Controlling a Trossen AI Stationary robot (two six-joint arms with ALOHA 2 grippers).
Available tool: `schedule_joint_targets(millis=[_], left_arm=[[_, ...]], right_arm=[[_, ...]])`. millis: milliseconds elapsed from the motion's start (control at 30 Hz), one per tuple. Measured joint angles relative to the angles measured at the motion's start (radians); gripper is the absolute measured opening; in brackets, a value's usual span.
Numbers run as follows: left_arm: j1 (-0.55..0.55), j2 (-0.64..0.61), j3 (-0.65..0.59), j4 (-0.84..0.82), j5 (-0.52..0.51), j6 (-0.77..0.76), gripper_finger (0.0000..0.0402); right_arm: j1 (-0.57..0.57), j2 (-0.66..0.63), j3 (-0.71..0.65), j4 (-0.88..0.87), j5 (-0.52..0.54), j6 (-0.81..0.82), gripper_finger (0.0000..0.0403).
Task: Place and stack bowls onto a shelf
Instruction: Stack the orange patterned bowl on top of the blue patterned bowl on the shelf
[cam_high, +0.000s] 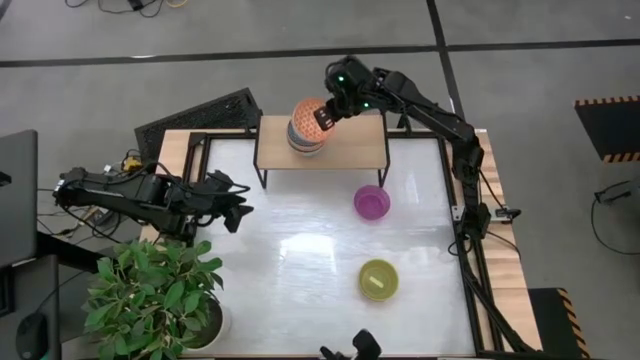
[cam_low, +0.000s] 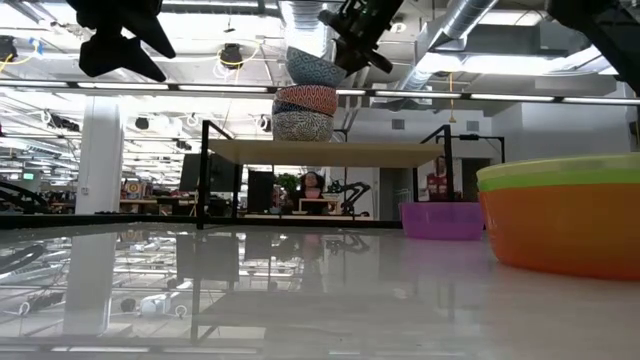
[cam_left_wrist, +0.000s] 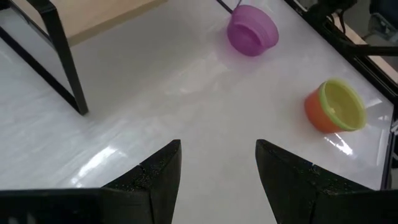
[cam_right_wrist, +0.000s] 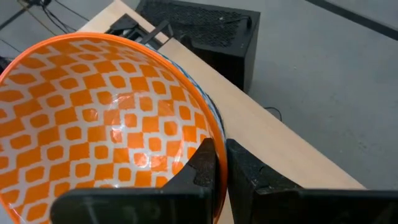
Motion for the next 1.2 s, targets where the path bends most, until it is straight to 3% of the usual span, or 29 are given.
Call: schedule_joint_targets(millis=[1200], left_arm=[[-0.001,0.0,0.0,-0.004,-0.017,-0.016,0.019]], right_arm=[[-0.029,0.0,0.0,0.063,-0.026,-0.046,0.004]])
